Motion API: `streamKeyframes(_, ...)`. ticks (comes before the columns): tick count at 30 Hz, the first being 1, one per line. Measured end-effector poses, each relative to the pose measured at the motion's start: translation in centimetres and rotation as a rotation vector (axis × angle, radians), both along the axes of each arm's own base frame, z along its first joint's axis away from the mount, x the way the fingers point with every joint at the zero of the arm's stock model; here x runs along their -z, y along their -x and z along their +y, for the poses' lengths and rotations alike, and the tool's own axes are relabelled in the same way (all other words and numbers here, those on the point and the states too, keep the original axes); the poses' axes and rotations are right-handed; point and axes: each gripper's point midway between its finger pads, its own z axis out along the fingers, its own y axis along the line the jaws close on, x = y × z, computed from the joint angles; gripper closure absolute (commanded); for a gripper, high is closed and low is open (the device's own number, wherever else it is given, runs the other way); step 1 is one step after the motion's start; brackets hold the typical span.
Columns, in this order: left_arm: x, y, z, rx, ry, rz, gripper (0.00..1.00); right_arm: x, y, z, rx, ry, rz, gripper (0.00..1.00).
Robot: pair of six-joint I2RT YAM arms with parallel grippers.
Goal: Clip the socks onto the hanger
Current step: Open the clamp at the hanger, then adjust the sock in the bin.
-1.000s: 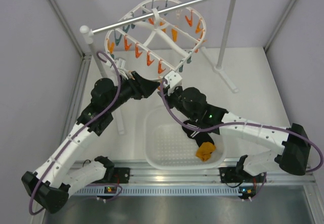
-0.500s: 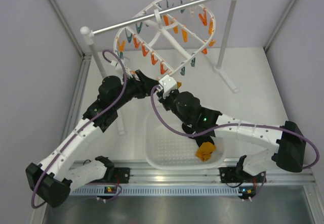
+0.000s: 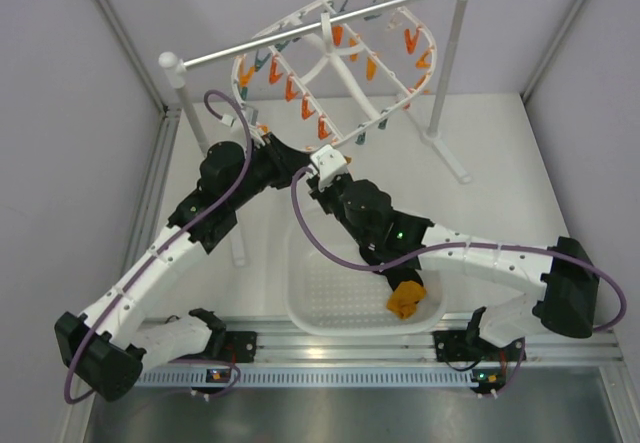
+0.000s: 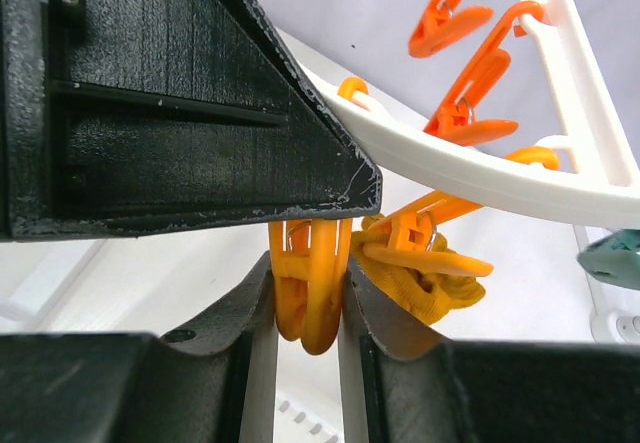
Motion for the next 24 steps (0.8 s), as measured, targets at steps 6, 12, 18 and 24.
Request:
streamKeyframes(6,0.1,0.0,0.0,0.003,-0.005,0.0,1.0,0.0,0.1,0.0,-0.005,0.001,0.003,0.61)
streamKeyframes(12,0.1,0.1,-0.1,0.028,-0.023,-0.034,1.0,0.9,1.2,-0.8,-0.057,0.065,0.047,0.31)
streamKeyframes(18,0.7,-0.2,0.0,0.04,-0.051,-0.072,1.0,-1.4,4.5,-3.2,-0.212,0.043,0.092,0.05)
streamKeyframes(24,0.4,0.5,-0.4,0.09,-0.043,-0.12,1.0,-2.7,9.0,-6.1,-0.436,0.018,0.148,0.0)
